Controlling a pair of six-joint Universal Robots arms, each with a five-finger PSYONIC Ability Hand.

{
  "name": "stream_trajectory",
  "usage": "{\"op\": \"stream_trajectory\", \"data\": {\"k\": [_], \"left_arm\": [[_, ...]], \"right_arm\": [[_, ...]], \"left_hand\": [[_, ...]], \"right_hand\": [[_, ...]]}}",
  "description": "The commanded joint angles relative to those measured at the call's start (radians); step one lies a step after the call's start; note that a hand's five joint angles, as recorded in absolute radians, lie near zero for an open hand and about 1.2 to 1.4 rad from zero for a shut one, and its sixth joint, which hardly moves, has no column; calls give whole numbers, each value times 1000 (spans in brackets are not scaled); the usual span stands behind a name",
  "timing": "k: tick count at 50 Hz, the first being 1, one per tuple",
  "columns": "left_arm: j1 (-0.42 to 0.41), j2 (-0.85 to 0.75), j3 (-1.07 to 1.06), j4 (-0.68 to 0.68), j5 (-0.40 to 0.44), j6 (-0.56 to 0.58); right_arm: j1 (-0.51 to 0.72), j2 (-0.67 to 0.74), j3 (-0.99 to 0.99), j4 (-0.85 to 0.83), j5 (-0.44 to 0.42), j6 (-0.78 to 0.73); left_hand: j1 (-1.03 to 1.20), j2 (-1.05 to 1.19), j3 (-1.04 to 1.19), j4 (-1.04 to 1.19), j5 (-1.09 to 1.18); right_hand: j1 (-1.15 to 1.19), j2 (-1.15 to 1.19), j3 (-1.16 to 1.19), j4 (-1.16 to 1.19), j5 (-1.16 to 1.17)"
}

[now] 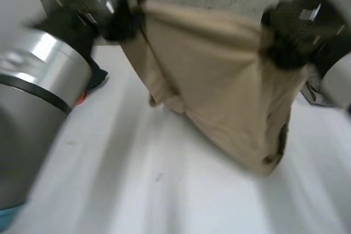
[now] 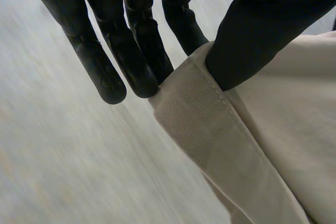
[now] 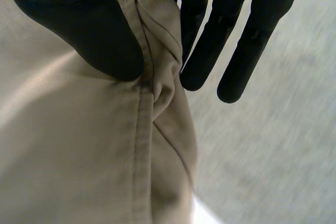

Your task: Fold the laundry.

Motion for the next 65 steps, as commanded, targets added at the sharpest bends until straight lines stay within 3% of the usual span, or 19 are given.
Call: {"op": "stream_trajectory", "data": {"k": [1, 9, 18, 22, 26, 28, 31, 33, 34, 35, 37, 38, 39, 46, 53, 58, 65], "left_arm": [[-3, 171, 109, 0, -1, 46], [2, 124, 148, -4, -24, 71], [50, -192, 189, 10, -16, 193], [108, -367, 263, 75, -15, 275], [158, -531, 379, 168, -13, 327], [183, -628, 480, 220, -18, 344], [192, -744, 621, 269, -12, 353], [192, -780, 666, 283, -9, 355], [195, -800, 694, 288, -9, 355], [200, -820, 723, 288, -6, 355], [200, -831, 737, 288, -10, 355], [200, -834, 737, 288, -12, 355], [200, -831, 726, 280, -15, 353], [194, -754, 515, 244, -44, 352], [172, -540, 168, 175, -43, 345], [87, -400, -65, 107, -30, 313], [-12, -375, -208, 96, -4, 227]], "right_arm": [[-30, -59, -303, 259, -114, -33], [-40, 1, -349, 282, -120, -44], [1, 234, -363, 240, -102, -90], [45, 375, -384, 102, -68, -90], [81, 503, -401, -131, 25, -95], [99, 592, -430, -329, 101, -110], [110, 694, -453, -542, 136, -157], [113, 742, -469, -619, 136, -191], [113, 777, -484, -655, 130, -219], [113, 791, -492, -655, 124, -231], [115, 808, -495, -649, 112, -242], [116, 811, -492, -635, 110, -239], [116, 807, -484, -624, 110, -237], [105, 674, -374, -392, 104, -230], [102, 535, -228, -141, 62, -234], [96, 495, -90, 12, 41, -231], [101, 489, 97, -23, 38, -231]], "left_hand": [[244, 199, 203, 197, 247], [244, 199, 203, 197, 247], [244, 199, 203, 197, 247], [244, 199, 203, 197, 247], [244, 199, 203, 197, 247], [244, 199, 203, 197, 247], [244, 199, 203, 197, 247], [244, 199, 203, 197, 247], [244, 199, 203, 197, 247], [-40, -86, -82, -88, -38], [-823, -869, -865, -871, -821], [-977, -1023, -1019, -1025, -975], [-884, -930, -926, -932, -882], [-933, -978, -974, -980, -930], [-918, -964, -960, -966, -916], [-865, -911, -907, -913, -863], [-803, -849, -845, -851, -801]], "right_hand": [[316, 227, 205, 196, 236], [316, 227, 205, 196, 236], [316, 227, 205, 196, 236], [316, 227, 205, 196, 236], [316, 227, 205, 196, 236], [316, 227, 205, 196, 236], [316, 227, 205, 196, 236], [-202, -292, -314, -323, -283], [-905, -995, -1017, -1026, -986], [-905, -995, -1017, -1026, -986], [-905, -995, -1017, -1026, -986], [-905, -995, -1017, -1026, -986], [-905, -995, -1017, -1026, -986], [-905, -995, -1017, -1026, -986], [-905, -995, -1017, -1026, -986], [-905, -995, -1017, -1026, -986], [-801, -891, -913, -922, -882]]}}
